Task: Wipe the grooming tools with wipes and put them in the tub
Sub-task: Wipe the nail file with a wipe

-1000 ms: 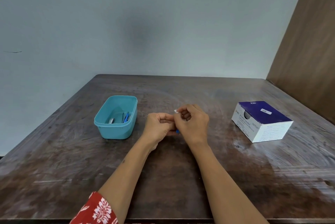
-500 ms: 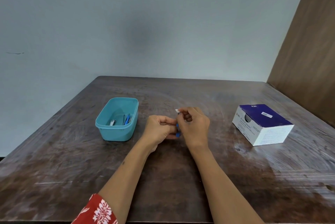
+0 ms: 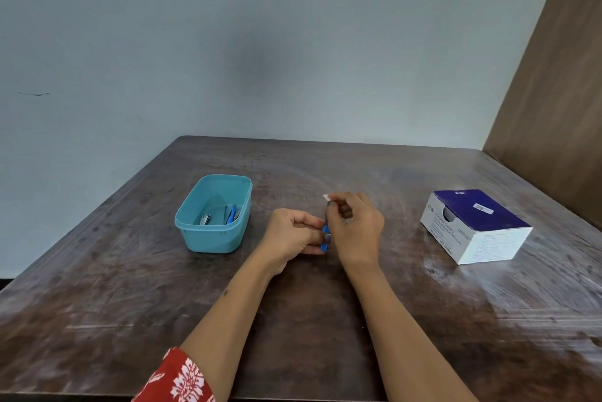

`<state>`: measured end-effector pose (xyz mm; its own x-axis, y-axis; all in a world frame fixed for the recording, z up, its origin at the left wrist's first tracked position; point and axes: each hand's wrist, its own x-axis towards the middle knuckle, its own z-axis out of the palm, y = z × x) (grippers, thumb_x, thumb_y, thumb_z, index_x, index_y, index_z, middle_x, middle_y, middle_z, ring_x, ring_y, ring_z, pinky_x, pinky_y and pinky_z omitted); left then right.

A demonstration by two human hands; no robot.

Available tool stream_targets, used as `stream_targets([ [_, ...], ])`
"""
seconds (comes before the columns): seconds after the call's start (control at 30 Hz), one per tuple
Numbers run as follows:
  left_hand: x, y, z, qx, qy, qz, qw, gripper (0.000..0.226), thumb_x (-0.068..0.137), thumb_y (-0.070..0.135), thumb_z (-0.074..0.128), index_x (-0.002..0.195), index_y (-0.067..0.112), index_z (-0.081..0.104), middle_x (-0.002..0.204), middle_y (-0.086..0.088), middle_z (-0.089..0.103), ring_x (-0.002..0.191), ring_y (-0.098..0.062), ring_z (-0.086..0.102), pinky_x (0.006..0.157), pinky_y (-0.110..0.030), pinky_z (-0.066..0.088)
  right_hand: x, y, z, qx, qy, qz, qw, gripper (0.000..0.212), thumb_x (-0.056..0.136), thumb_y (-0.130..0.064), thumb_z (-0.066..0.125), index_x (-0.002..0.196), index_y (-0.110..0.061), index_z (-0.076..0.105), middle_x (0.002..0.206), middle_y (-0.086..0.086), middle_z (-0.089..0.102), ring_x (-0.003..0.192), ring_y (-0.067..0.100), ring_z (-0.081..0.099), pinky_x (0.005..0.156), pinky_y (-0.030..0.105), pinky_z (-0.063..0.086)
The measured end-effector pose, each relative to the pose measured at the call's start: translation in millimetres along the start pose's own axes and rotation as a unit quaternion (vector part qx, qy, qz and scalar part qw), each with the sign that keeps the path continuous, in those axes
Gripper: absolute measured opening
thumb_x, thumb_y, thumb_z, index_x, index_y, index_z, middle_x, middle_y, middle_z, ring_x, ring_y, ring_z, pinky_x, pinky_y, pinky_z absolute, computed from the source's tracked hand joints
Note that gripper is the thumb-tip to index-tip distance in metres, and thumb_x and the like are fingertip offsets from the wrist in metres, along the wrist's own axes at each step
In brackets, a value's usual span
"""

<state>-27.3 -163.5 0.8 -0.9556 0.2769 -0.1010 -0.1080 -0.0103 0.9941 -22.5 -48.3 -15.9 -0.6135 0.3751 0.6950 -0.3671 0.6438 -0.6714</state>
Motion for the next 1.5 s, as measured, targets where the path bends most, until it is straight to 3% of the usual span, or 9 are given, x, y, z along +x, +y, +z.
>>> stream_targets([
  [0.13, 2.0, -0.7, -0.2, -0.012, 0.045, 0.022, 0.999, 0.017, 0.077, -0.014, 0.062, 0.086, -0.001, 0.068, 0.078, -0.014, 0.070, 0.064, -0.016, 0.070, 0.055, -0.025, 0.058, -2.6, -1.1, 0.9, -0.001, -0.039, -0.011, 0.999, 0.012, 0.068, -0.003, 0.070, 0.073, -0.013, 0.069, 0.068, -0.002, 0.060, 0.057, 0.001, 0.052, 0.056, 0.007, 0.042],
  [0.27, 3.1, -0.8, -1.6, -0.006, 0.030, 0.006, 1.000, 0.015, 0.074, -0.010, 0.068, 0.082, 0.002, 0.069, 0.078, -0.012, 0.072, 0.069, -0.018, 0.071, 0.057, -0.026, 0.058, -0.8, 0.7, 1.2, 0.002, -0.011, -0.009, 1.000, 0.013, 0.076, 0.000, 0.067, 0.083, -0.010, 0.073, 0.075, 0.001, 0.065, 0.062, 0.006, 0.058, 0.061, 0.003, 0.041],
  [0.5, 5.9, -1.9, -3.0, -0.026, 0.064, 0.025, 0.997, 0.016, 0.075, -0.010, 0.067, 0.084, 0.003, 0.070, 0.075, -0.009, 0.073, 0.067, -0.016, 0.072, 0.057, -0.026, 0.058, -2.5, -3.3, -0.4, 0.075, -0.057, 0.080, 0.992, 0.014, 0.073, -0.008, 0.071, 0.071, -0.022, 0.069, 0.061, -0.011, 0.066, 0.059, 0.001, 0.065, 0.054, 0.011, 0.051],
  [0.63, 4.3, 0.9, -5.4, -0.056, 0.039, -0.002, 0.998, 0.014, 0.073, -0.009, 0.070, 0.085, -0.001, 0.069, 0.070, -0.007, 0.073, 0.065, -0.016, 0.072, 0.052, -0.023, 0.056, 1.6, -1.8, -0.3, 0.197, -0.064, 0.191, 0.959, 0.020, 0.079, -0.002, 0.067, 0.072, -0.021, 0.068, 0.066, -0.005, 0.069, 0.059, 0.002, 0.065, 0.053, 0.015, 0.051],
  [0.77, 2.9, 2.2, -5.2, -0.056, 0.005, -0.036, 0.998, 0.014, 0.074, -0.009, 0.069, 0.085, 0.000, 0.068, 0.078, -0.013, 0.072, 0.071, -0.021, 0.072, 0.057, -0.027, 0.058, 5.3, -1.2, -0.6, 0.295, -0.051, 0.263, 0.917, 0.022, 0.082, 0.003, 0.062, 0.075, -0.017, 0.068, 0.065, -0.009, 0.071, 0.064, 0.001, 0.065, 0.062, 0.017, 0.054],
  [0.97, 2.7, 3.3, -4.1, -0.058, 0.007, -0.026, 0.998, 0.013, 0.076, -0.008, 0.068, 0.083, 0.002, 0.069, 0.083, -0.014, 0.072, 0.072, -0.021, 0.072, 0.059, -0.028, 0.059, 6.3, -1.2, -0.1, 0.318, -0.058, 0.327, 0.888, 0.016, 0.082, 0.002, 0.060, 0.074, -0.010, 0.067, 0.070, 0.003, 0.067, 0.068, 0.015, 0.062, 0.063, 0.026, 0.051],
  [1.17, 1.3, 6.4, -5.7, -0.068, -0.033, -0.071, 0.995, 0.012, 0.078, -0.008, 0.065, 0.084, 0.001, 0.069, 0.074, -0.012, 0.073, 0.070, -0.021, 0.072, 0.059, -0.028, 0.060, 8.6, -0.1, -0.8, 0.344, -0.037, 0.333, 0.877, 0.016, 0.083, 0.004, 0.060, 0.080, -0.010, 0.068, 0.076, 0.001, 0.070, 0.071, 0.011, 0.064, 0.067, 0.025, 0.054],
  [1.4, 4.0, 2.4, -3.1, -0.070, 0.035, -0.020, 0.997, 0.013, 0.077, -0.007, 0.067, 0.080, 0.006, 0.070, 0.083, -0.012, 0.073, 0.073, -0.021, 0.072, 0.061, -0.029, 0.060, 6.4, 1.4, 2.7, 0.284, -0.074, 0.315, 0.903, 0.014, 0.082, 0.001, 0.059, 0.077, -0.009, 0.067, 0.071, 0.004, 0.068, 0.063, 0.010, 0.066, 0.055, 0.018, 0.052],
  [1.5, 3.8, 2.2, -3.6, -0.068, 0.025, -0.026, 0.997, 0.012, 0.077, -0.007, 0.067, 0.082, 0.004, 0.069, 0.084, -0.013, 0.073, 0.074, -0.022, 0.072, 0.061, -0.029, 0.060, 6.6, 1.3, 2.6, 0.289, -0.062, 0.297, 0.908, 0.015, 0.082, 0.000, 0.063, 0.077, -0.013, 0.068, 0.068, -0.002, 0.070, 0.062, 0.006, 0.067, 0.056, 0.017, 0.053],
])
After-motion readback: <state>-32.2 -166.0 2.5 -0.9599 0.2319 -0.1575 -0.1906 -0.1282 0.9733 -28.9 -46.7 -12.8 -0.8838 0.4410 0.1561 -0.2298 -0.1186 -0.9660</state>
